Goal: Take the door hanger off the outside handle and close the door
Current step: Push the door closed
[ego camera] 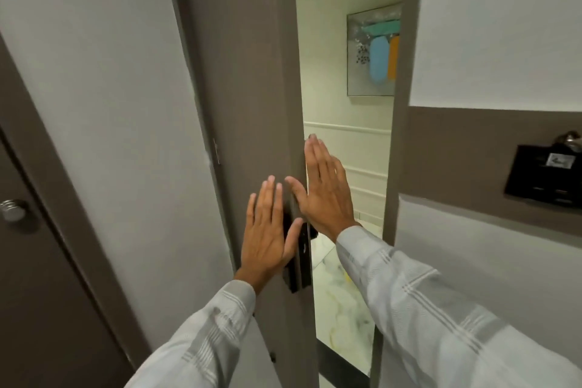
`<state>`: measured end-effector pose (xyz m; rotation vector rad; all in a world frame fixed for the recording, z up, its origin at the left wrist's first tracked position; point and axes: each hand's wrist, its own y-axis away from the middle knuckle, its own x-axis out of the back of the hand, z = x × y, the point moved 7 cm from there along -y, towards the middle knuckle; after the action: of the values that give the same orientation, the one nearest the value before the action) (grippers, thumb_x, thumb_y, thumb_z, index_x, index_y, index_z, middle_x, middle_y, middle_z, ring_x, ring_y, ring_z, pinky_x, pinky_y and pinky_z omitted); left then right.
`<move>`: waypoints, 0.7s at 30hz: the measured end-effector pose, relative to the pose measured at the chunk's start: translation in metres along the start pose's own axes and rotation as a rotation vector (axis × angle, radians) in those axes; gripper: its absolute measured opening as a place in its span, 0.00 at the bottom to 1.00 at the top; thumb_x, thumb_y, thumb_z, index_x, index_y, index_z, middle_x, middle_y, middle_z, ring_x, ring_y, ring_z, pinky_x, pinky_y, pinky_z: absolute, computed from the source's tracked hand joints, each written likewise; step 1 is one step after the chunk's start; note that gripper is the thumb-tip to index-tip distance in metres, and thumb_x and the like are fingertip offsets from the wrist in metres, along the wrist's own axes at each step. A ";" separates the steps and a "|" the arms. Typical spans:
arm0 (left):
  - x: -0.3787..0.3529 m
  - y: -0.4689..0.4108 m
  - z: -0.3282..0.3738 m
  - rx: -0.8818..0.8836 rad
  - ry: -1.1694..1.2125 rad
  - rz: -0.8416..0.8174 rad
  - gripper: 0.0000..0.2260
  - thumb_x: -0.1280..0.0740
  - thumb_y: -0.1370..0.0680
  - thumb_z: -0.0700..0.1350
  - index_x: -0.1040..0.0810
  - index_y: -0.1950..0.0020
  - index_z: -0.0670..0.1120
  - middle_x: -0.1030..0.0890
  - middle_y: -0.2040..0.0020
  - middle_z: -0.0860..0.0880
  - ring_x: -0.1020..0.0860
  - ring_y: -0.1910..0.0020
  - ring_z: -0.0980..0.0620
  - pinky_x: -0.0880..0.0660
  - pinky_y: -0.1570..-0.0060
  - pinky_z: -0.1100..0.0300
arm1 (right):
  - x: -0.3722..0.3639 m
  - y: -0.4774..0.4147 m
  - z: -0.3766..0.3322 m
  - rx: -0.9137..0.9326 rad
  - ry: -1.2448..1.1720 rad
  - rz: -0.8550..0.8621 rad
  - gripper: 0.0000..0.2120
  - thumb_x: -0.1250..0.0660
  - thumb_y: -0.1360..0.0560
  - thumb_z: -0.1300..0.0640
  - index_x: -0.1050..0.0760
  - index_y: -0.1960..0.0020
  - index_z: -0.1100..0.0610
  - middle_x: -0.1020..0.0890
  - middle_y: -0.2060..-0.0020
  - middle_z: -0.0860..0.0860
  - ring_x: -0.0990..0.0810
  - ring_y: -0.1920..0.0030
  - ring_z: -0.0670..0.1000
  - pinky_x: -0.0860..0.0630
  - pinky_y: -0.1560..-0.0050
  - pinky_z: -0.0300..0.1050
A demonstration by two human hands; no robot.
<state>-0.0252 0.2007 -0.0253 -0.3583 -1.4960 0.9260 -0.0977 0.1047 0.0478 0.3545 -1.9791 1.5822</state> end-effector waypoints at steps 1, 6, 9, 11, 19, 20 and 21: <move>-0.005 0.001 -0.009 0.032 0.005 -0.023 0.33 0.53 0.17 0.61 0.55 0.19 0.44 0.53 0.18 0.44 0.53 0.19 0.49 0.53 0.21 0.46 | -0.001 -0.004 -0.002 -0.002 -0.006 0.022 0.35 0.46 0.19 0.41 0.49 0.21 0.60 0.44 0.21 0.55 0.46 0.21 0.52 0.44 0.23 0.54; -0.036 -0.003 -0.024 0.023 0.048 -0.107 0.37 0.52 0.19 0.66 0.60 0.19 0.45 0.58 0.18 0.48 0.57 0.19 0.52 0.55 0.21 0.48 | 0.001 -0.012 0.011 0.102 0.081 0.072 0.36 0.48 0.20 0.37 0.46 0.22 0.61 0.40 0.21 0.56 0.42 0.21 0.53 0.39 0.25 0.60; -0.047 -0.014 -0.020 -0.006 0.062 -0.125 0.38 0.51 0.20 0.66 0.60 0.19 0.46 0.58 0.18 0.48 0.57 0.19 0.52 0.57 0.21 0.50 | 0.003 -0.015 0.027 0.091 0.085 0.103 0.36 0.48 0.20 0.37 0.46 0.22 0.60 0.41 0.21 0.56 0.42 0.21 0.53 0.39 0.26 0.61; -0.056 -0.021 -0.015 -0.026 0.064 -0.143 0.37 0.51 0.19 0.66 0.60 0.19 0.46 0.58 0.18 0.48 0.58 0.19 0.52 0.59 0.21 0.52 | 0.005 -0.014 0.042 0.076 0.113 0.106 0.36 0.48 0.20 0.37 0.46 0.21 0.60 0.41 0.21 0.56 0.43 0.21 0.53 0.39 0.25 0.61; -0.115 -0.058 0.008 -0.139 0.125 -0.235 0.35 0.53 0.19 0.65 0.58 0.19 0.47 0.58 0.18 0.49 0.58 0.19 0.54 0.59 0.21 0.54 | 0.025 -0.025 0.096 0.138 0.594 0.127 0.29 0.45 0.17 0.44 0.45 0.21 0.56 0.42 0.21 0.56 0.43 0.21 0.54 0.43 0.24 0.60; -0.125 -0.066 0.011 -0.158 0.143 -0.255 0.36 0.54 0.19 0.66 0.58 0.19 0.47 0.58 0.18 0.50 0.59 0.19 0.55 0.59 0.21 0.54 | 0.023 -0.028 0.102 0.156 0.677 0.093 0.28 0.44 0.17 0.48 0.44 0.21 0.58 0.42 0.21 0.56 0.44 0.21 0.55 0.44 0.24 0.60; -0.133 -0.071 0.012 -0.173 0.146 -0.280 0.36 0.56 0.20 0.67 0.58 0.19 0.47 0.59 0.18 0.50 0.60 0.20 0.56 0.59 0.21 0.54 | 0.019 -0.031 0.106 0.171 0.740 0.047 0.28 0.41 0.17 0.52 0.44 0.21 0.59 0.43 0.21 0.56 0.45 0.21 0.55 0.47 0.23 0.60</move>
<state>0.0077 0.0582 -0.0645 -0.3238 -1.4506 0.5398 -0.1247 -0.0023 0.0693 -0.2013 -1.2947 1.6044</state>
